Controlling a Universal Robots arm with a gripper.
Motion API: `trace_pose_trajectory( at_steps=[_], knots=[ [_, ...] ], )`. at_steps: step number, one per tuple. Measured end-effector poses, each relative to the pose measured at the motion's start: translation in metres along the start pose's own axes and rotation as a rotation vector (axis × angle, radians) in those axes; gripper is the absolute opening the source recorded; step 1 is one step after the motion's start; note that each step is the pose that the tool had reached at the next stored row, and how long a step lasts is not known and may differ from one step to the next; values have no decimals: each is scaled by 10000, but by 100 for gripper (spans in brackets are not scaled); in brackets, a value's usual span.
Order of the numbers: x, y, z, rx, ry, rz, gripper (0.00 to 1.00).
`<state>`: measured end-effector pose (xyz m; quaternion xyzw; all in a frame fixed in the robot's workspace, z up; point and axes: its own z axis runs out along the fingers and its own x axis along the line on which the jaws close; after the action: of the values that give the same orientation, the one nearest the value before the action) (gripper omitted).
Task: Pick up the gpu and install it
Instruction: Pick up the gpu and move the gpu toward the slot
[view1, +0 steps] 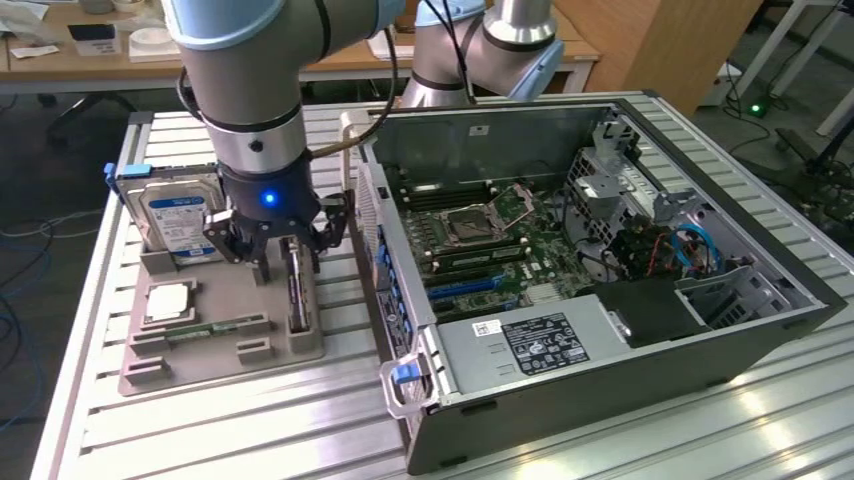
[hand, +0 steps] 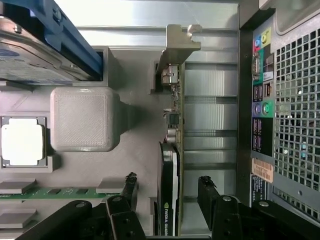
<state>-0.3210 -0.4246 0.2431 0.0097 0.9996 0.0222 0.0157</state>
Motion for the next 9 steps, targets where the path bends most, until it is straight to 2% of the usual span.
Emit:
trace_pose_trajectory(
  at_steps=[9],
  knots=[
    [1, 19, 155, 2, -4, 69, 61]
  ],
)
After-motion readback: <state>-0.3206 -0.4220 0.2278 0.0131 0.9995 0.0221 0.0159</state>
